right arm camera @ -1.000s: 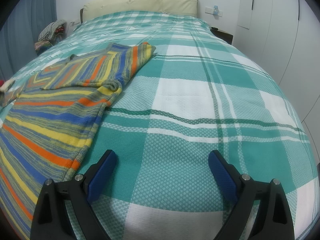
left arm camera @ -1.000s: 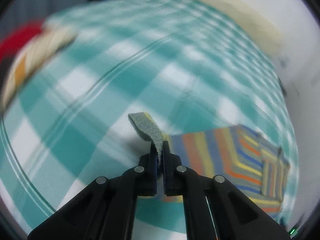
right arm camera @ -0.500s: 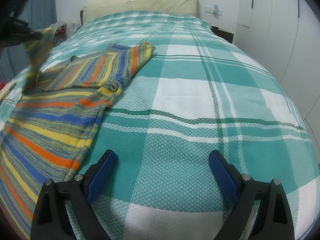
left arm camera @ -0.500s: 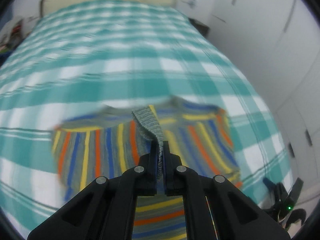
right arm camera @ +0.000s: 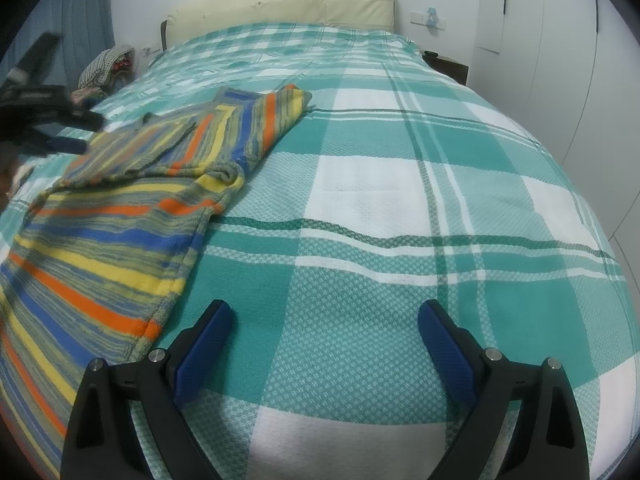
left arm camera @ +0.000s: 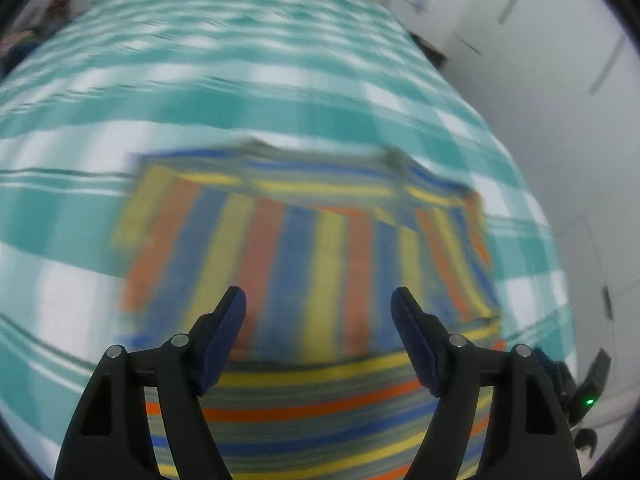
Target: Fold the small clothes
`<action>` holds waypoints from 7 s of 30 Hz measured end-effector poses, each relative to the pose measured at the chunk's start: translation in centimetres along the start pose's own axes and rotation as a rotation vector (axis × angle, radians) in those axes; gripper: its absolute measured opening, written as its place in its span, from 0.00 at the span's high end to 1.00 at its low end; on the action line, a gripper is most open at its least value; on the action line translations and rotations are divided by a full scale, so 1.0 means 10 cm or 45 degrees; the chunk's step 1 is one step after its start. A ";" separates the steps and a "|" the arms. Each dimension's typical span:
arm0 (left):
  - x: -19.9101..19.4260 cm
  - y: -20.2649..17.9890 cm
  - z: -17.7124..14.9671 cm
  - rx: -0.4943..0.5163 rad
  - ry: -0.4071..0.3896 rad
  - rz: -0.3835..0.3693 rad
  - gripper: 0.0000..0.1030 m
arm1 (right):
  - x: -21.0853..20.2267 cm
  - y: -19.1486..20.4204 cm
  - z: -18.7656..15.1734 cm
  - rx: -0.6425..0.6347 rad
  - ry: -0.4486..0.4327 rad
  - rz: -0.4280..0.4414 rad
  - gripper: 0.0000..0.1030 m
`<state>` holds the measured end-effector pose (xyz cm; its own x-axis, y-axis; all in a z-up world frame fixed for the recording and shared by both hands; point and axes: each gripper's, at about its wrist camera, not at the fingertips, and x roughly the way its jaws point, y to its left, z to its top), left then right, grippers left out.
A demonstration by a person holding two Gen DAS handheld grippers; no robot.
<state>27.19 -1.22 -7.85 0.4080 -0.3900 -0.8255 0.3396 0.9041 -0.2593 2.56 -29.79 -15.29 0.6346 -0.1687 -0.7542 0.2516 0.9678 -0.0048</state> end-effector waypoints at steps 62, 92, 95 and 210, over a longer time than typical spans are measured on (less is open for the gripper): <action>-1.06 0.39 -1.59 -0.002 -0.330 0.293 0.04 | -0.77 0.28 0.10 -0.010 -0.057 -0.241 0.05; -0.78 0.11 -1.74 0.086 -0.291 0.354 0.04 | -0.87 0.39 0.04 -0.043 -0.119 -0.395 0.03; -0.78 0.10 -1.74 0.090 -0.289 0.355 0.04 | -0.86 0.40 0.04 -0.048 -0.118 -0.405 0.03; 0.26 1.69 0.74 -0.502 -0.211 -0.082 0.43 | 1.49 -0.67 1.88 0.875 0.200 0.760 0.67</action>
<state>40.30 11.77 -10.71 0.5382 -0.4415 -0.7179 0.0319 0.8619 -0.5061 24.06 -42.31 -14.12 0.7051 0.3982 -0.5867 0.3250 0.5539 0.7665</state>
